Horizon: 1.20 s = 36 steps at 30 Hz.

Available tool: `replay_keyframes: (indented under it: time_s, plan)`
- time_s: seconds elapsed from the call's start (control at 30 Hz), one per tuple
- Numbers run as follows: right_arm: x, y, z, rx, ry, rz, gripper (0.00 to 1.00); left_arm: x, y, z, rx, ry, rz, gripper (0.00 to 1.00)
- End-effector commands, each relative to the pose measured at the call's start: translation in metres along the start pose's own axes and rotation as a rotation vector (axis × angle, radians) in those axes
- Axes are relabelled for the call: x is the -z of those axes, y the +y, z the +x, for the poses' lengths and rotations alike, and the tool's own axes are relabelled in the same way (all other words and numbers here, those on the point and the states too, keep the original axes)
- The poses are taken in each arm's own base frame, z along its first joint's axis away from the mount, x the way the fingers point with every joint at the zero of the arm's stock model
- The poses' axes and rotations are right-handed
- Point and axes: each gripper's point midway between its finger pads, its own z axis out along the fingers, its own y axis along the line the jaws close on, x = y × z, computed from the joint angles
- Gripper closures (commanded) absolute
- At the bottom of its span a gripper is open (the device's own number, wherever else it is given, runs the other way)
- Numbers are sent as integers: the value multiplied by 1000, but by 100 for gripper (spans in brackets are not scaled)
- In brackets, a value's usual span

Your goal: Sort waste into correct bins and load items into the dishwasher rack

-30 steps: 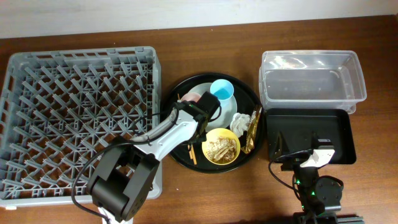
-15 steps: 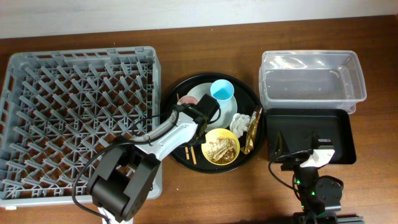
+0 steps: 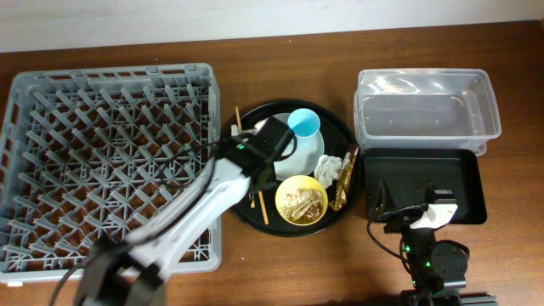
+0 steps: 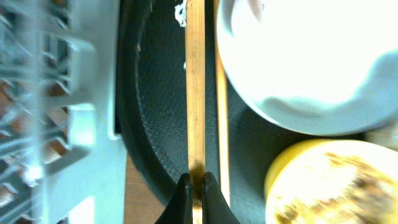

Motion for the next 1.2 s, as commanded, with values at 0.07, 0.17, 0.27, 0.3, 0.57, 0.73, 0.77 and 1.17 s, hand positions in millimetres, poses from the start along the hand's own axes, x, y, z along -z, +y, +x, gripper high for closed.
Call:
replay_keyframes:
  time_s: [0.07, 0.17, 0.27, 0.3, 0.57, 0.73, 0.77, 1.17]
  plan:
    - [0, -1, 3, 6, 10, 1, 1, 56, 15, -21, -167, -120, 81, 100]
    - [0, -1, 3, 6, 10, 1, 1, 56, 44, -28, -181, -111, 18, 100]
    - [0, -1, 3, 6, 10, 1, 1, 50, 76, -35, -215, -93, -72, 100]
    - [0, -1, 3, 6, 10, 1, 1, 49, 84, -38, -228, -94, -98, 100]
    - [0, -1, 3, 6, 10, 1, 1, 40, 112, -41, -200, -63, -141, 100]
    - [0, -1, 3, 6, 10, 1, 1, 31, 122, -40, -175, -32, -151, 100]
    - [0, -1, 3, 6, 10, 1, 1, 30, 126, -41, -161, -33, -155, 100]
    - [0, -1, 3, 6, 10, 1, 1, 22, 142, -43, -145, -24, -169, 100]
